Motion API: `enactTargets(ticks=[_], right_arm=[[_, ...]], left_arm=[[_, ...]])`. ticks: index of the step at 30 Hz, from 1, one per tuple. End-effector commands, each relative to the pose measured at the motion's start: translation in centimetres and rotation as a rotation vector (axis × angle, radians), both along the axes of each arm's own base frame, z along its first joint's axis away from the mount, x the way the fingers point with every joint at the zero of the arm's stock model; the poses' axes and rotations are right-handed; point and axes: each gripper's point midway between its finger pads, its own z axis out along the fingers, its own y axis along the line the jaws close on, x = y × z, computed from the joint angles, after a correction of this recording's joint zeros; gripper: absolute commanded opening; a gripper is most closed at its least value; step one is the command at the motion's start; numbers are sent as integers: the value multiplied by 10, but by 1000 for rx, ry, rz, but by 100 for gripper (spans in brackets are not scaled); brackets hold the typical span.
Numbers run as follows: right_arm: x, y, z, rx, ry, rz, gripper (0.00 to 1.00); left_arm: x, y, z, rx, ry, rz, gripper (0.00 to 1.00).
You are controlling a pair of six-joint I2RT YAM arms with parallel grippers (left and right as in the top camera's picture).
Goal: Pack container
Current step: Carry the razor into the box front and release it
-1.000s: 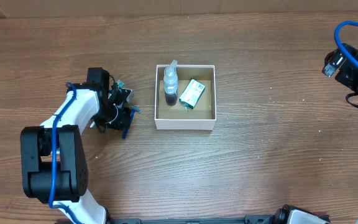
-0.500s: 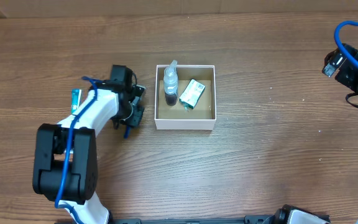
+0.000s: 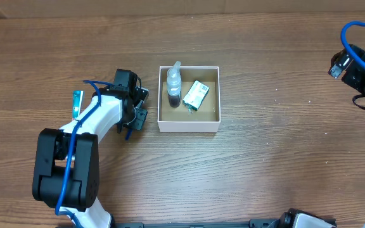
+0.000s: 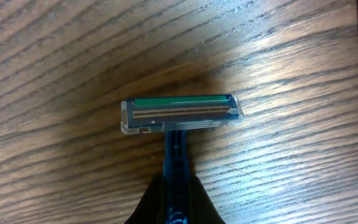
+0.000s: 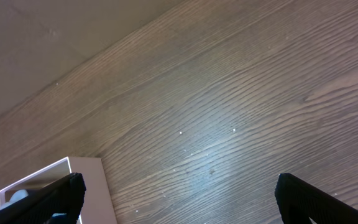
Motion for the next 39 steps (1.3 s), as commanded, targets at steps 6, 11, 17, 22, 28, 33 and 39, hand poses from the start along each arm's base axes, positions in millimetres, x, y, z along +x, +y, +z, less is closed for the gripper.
enactTargets(ticks=[6, 11, 17, 22, 28, 33, 39], right_arm=[[2, -1, 8, -4, -24, 1, 100], [2, -1, 8, -4, -24, 1, 100], [2, -1, 8, -4, -24, 1, 100], [2, -1, 8, -4, -24, 1, 100], [2, -1, 8, -4, -24, 1, 100], [2, -1, 8, -4, -24, 1, 100], [2, -1, 8, -4, -24, 1, 100]], left_arm=[[28, -2, 83, 2, -1, 73, 4], [61, -10, 187, -62, -175, 128, 4], [38, -86, 228, -165, -231, -327, 4], [5, -181, 226, -57, -315, -899, 4], [4, -207, 180, -26, -234, -1051, 4], [6, -207, 123, -8, -85, -1061, 20], [5, -197, 149, 34, -112, -1032, 29]])
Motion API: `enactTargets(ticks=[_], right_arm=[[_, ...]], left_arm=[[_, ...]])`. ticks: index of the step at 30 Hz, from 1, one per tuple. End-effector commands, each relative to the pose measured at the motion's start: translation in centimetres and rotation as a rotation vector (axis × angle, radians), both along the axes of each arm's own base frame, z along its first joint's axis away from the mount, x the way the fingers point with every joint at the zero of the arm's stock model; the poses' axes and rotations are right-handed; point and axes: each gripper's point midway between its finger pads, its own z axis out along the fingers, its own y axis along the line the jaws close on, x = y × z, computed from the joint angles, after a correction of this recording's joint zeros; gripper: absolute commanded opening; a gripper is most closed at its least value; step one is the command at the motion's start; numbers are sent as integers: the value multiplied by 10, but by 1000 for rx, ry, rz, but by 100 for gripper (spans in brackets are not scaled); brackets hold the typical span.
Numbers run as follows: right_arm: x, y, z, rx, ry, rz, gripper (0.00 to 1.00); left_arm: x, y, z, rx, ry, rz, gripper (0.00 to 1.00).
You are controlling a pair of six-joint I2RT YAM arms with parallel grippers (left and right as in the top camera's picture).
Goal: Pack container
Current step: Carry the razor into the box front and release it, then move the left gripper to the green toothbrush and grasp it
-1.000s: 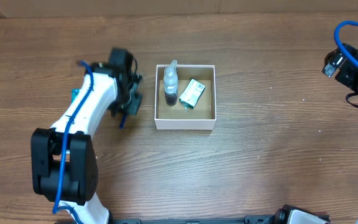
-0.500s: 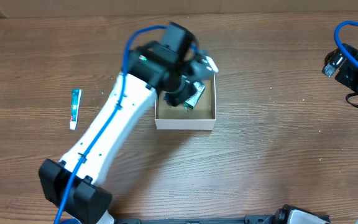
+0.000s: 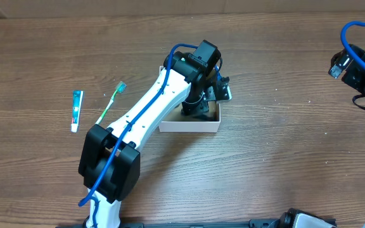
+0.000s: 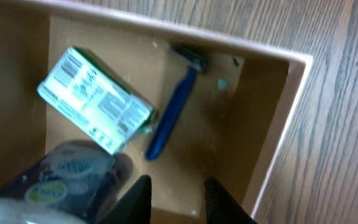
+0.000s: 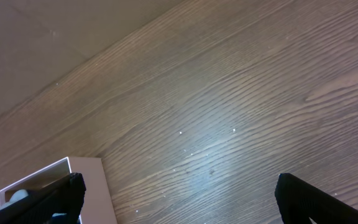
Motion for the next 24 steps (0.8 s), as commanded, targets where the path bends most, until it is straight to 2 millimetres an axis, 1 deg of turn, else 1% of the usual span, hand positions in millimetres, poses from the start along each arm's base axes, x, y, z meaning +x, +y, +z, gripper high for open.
enactTargets(ticks=[1, 2, 3, 4, 5, 6, 7, 8, 9, 10, 11, 12, 13, 15, 16, 17, 18, 23, 24], right_arm=[[2, -1, 8, -4, -24, 0, 100], [2, -1, 8, -4, -24, 0, 100], [2, -1, 8, -4, -24, 0, 100], [2, -1, 8, -3, -24, 0, 100], [2, -1, 8, -4, -24, 0, 100], [2, -1, 8, -4, -24, 0, 100], [2, -1, 8, -4, -24, 0, 100], [2, -1, 8, -4, -24, 0, 100], [2, -1, 8, -4, -24, 0, 100], [2, -1, 8, -4, -24, 0, 100], [2, -1, 8, -4, -24, 0, 100], [2, -1, 8, -4, -24, 0, 100], [2, -1, 8, -4, -24, 0, 100], [2, -1, 8, -4, -24, 0, 100], [2, -1, 8, -4, -24, 0, 100], [2, -1, 8, -4, -24, 0, 100], [2, -1, 8, -4, -24, 0, 100], [2, -1, 8, -4, -24, 0, 100], [2, -1, 8, -4, -24, 0, 100]], left_arm=[[4, 6, 47, -30, -94, 29, 31], [4, 12, 64, -33, -132, 65, 32], [5, 22, 81, -25, -180, 127, 32], [8, 37, 98, -21, -226, 220, 31], [9, 48, 110, -44, -236, 295, 31], [14, 68, 121, -76, -237, 421, 33], [20, 93, 124, -88, -222, 541, 35], [22, 111, 122, -88, -193, 612, 41], [22, 135, 117, -79, -144, 691, 49], [21, 154, 111, -68, -102, 751, 59], [20, 182, 102, -51, -55, 848, 62], [21, 200, 94, -55, -27, 920, 62], [24, 213, 85, -80, 3, 980, 62], [25, 228, 68, -109, 47, 1050, 63], [24, 237, 54, -115, 75, 1080, 64], [20, 246, 34, -111, 109, 1110, 66], [16, 251, 18, -98, 133, 1118, 68], [9, 249, -47, -99, 138, 1147, 71], [8, 251, -57, -106, 131, 1155, 72]])
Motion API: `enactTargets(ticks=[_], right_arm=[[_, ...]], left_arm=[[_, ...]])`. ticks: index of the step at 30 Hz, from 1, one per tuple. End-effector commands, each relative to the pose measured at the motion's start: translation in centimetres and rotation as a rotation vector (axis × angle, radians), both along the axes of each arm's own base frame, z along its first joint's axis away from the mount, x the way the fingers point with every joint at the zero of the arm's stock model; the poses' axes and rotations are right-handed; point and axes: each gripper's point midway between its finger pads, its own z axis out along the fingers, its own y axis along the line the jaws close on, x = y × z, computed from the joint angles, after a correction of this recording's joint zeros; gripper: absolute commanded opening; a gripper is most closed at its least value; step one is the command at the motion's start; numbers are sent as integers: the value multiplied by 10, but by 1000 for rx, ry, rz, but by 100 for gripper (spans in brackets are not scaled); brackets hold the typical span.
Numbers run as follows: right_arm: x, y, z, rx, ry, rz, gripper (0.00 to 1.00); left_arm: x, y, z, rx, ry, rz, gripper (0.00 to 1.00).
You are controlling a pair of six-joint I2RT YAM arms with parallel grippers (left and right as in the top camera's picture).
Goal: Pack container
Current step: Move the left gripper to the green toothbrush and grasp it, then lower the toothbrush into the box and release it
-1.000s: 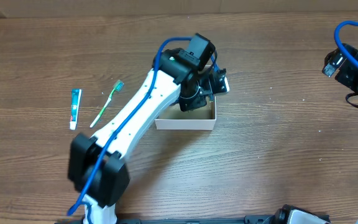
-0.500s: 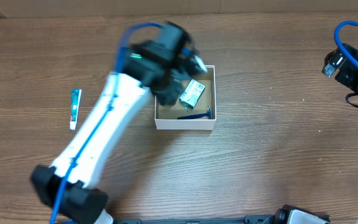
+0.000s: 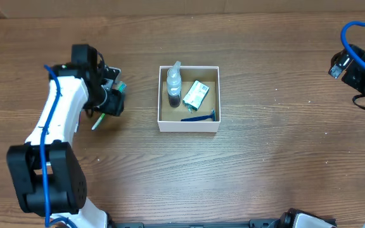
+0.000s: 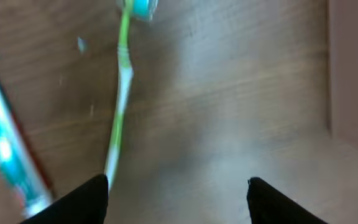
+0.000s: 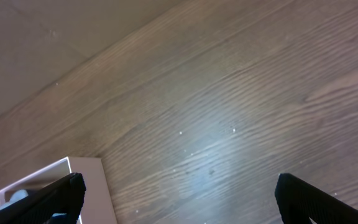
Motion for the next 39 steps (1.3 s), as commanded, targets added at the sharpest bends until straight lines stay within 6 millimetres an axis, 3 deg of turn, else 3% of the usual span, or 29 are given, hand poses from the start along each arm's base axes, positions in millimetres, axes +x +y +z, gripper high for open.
enactTargets(ticks=[1, 5, 12, 17, 19, 20, 21, 24, 25, 26, 29, 31, 34, 36, 39], right_arm=[[2, -1, 8, -4, -24, 1, 100], [2, -1, 8, -4, -24, 1, 100], [2, -1, 8, -4, -24, 1, 100], [2, -1, 8, -4, -24, 1, 100], [2, -1, 8, -4, -24, 1, 100], [2, -1, 8, -4, -24, 1, 100], [2, -1, 8, -4, -24, 1, 100], [2, -1, 8, -4, -24, 1, 100], [2, -1, 8, -4, -24, 1, 100], [2, -1, 8, -4, -24, 1, 100], [2, -1, 8, -4, -24, 1, 100], [2, -1, 8, -4, -24, 1, 100], [2, -1, 8, -4, -24, 1, 100], [2, -1, 8, -4, -24, 1, 100], [2, -1, 8, -4, -24, 1, 100]], left_arm=[[-12, -4, -35, -31, 24, 38, 73], [-11, -2, -55, -20, -17, 38, 78], [12, 9, -66, 38, -102, 49, 82], [5, 8, -112, 35, -8, 48, 82], [1, 8, -122, 34, 21, 48, 81], [-1, 7, -124, 27, 33, 47, 75], [-4, 4, -126, 13, 47, 49, 58], [-12, -1, -126, -8, 76, 43, 18], [-13, -1, -126, -8, 84, 45, 9], [-15, -1, -126, -8, 91, 47, 4], [-15, -1, -125, -11, 95, 66, 4], [-9, -2, -116, -22, 102, 75, 4], [5, -5, -78, -38, 132, 73, 4], [18, -7, -36, -38, 137, 64, 4], [34, -27, 25, -62, 96, -31, 4]])
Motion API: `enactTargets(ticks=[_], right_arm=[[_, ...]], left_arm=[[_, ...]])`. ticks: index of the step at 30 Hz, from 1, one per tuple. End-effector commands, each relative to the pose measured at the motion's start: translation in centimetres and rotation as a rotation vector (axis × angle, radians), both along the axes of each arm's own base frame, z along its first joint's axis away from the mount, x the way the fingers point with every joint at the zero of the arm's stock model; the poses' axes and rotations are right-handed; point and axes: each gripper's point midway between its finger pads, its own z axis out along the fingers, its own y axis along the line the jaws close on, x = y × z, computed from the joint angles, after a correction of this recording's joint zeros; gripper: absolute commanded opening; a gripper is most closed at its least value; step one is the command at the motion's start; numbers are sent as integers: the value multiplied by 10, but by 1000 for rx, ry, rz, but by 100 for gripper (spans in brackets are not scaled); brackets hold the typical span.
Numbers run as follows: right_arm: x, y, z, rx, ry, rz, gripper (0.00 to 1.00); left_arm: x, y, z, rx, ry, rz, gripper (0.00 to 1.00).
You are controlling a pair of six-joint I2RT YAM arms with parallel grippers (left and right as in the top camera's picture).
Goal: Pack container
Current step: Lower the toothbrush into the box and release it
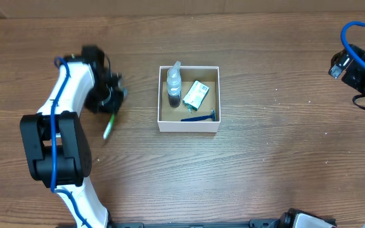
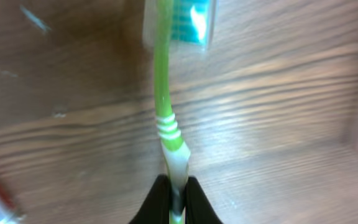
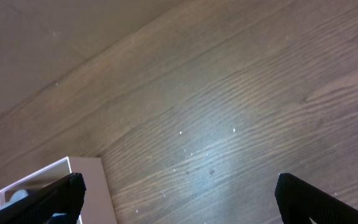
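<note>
The white cardboard box [image 1: 189, 126] holds a spray bottle [image 1: 173, 82], a green soap carton [image 1: 196, 95] and a blue razor [image 1: 198, 117]. Left of the box, my left gripper [image 2: 177, 198] is shut on the handle of a green toothbrush [image 2: 164, 93], whose teal-bristled head points away from the wrist. Seen from overhead, the toothbrush's tail [image 1: 108, 127] sticks out below the left gripper [image 1: 111, 100]. A blurred red and teal toothpaste tube shows at the lower left of the left wrist view. My right gripper [image 3: 179, 199] is open over bare wood.
The right arm [image 1: 362, 69] stays at the far right edge of the wooden table [image 1: 271, 152]. A corner of the box [image 3: 48, 174] shows in the right wrist view. The left arm's white links [image 1: 65, 95] lie over the spot beside the toothbrush.
My left gripper was open above the toothbrush lying on the table. Now it is shut on the toothbrush handle, and the brush's tail has shifted slightly to the right. The right arm has not moved.
My left gripper held the blue razor left of the box. Then it stood open over the box with the razor lying inside. After that it was open over the toothbrush at the left, and now it is shut on it.
</note>
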Motion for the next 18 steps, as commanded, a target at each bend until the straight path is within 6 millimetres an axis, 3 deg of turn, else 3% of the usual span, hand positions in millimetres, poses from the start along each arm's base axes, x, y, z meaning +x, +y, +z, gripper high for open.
enactTargets(ticks=[1, 3, 4, 5, 9, 13, 15, 18], right_arm=[[2, -1, 8, -4, -24, 0, 100], [2, -1, 8, -4, -24, 0, 100], [2, -1, 8, -4, -24, 0, 100], [2, -1, 8, -4, -24, 0, 100], [2, -1, 8, -4, -24, 0, 100], [2, -1, 8, -4, -24, 0, 100], [2, -1, 8, -4, -24, 0, 100], [2, -1, 8, -4, -24, 0, 100]], left_arm=[[36, -39, 83, -78, -156, -146, 4], [42, -65, 126, -78, -233, -246, 4], [43, -74, 138, -79, -259, -284, 4], [43, -95, 158, -84, -306, -358, 4], [28, -165, 190, -94, -409, -643, 4], [5, -220, 188, -122, -433, -873, 4], [-4, -246, 174, -127, -428, -1000, 4], [-12, -251, 141, -123, -358, -1090, 4]])
